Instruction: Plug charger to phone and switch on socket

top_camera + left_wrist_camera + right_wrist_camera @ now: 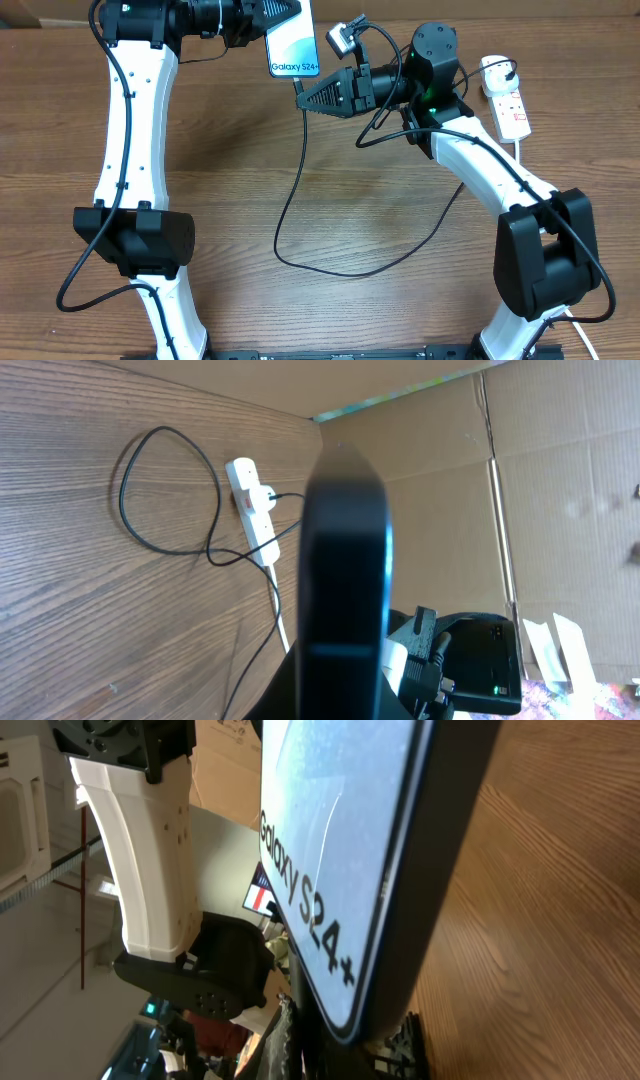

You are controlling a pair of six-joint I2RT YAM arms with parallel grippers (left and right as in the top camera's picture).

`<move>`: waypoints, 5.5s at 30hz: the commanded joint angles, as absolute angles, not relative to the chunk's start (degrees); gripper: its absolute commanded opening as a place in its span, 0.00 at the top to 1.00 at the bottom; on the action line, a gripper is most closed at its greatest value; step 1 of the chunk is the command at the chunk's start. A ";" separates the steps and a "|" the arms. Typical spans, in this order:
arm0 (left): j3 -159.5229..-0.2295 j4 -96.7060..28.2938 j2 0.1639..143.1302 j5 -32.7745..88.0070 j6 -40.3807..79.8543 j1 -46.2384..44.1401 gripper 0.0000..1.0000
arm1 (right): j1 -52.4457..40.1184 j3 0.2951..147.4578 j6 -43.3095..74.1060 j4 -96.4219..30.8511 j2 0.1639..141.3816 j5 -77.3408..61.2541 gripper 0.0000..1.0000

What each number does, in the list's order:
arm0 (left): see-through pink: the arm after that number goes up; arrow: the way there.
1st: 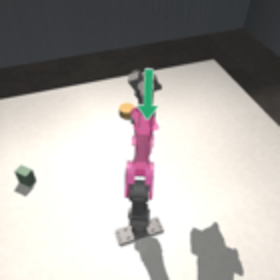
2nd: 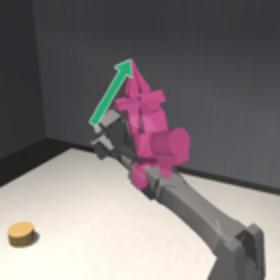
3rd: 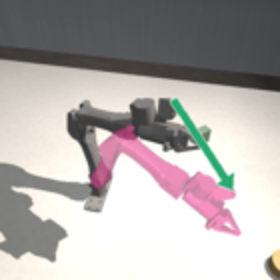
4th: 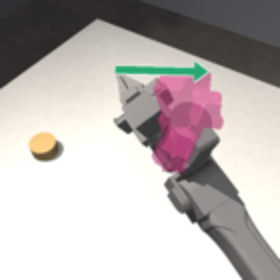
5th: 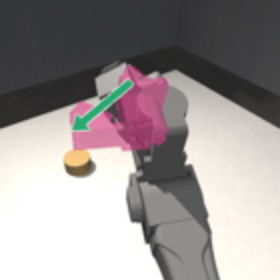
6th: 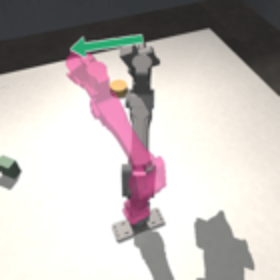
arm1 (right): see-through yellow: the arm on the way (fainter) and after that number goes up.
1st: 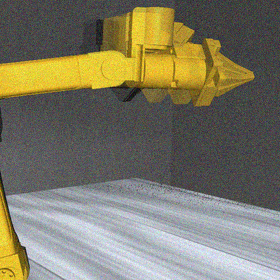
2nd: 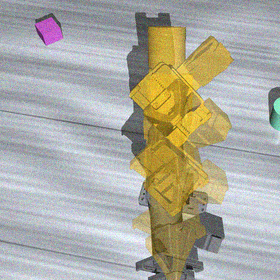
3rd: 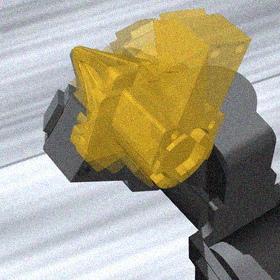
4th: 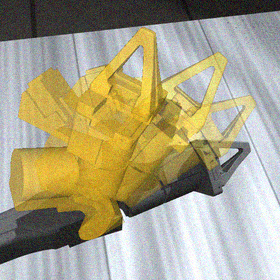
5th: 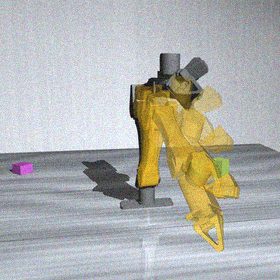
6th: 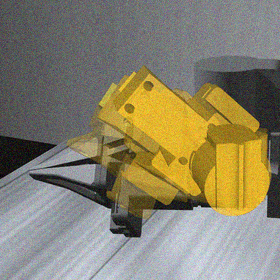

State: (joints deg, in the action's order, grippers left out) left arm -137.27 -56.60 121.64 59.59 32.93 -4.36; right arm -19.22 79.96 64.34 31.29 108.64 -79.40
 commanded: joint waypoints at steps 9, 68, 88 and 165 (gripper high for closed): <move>-137.71 -56.80 121.49 63.05 33.45 -4.54 0.96 | -19.40 79.99 66.04 31.66 107.57 -74.35 0.96; -137.71 -59.11 121.49 64.18 32.77 -5.06 0.96 | -19.66 79.99 67.51 31.73 107.57 -69.45 0.96; -137.71 -60.84 121.49 66.13 30.79 -5.06 0.96 | -18.61 79.99 67.53 31.70 107.57 -69.49 0.96; -137.71 -53.43 143.15 49.58 28.75 -7.99 0.96 | -8.60 79.99 42.15 -9.43 107.57 -58.85 0.11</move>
State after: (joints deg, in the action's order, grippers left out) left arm -137.27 -53.98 142.28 47.35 27.46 -7.29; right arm -8.71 79.75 46.92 -8.73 108.64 -62.22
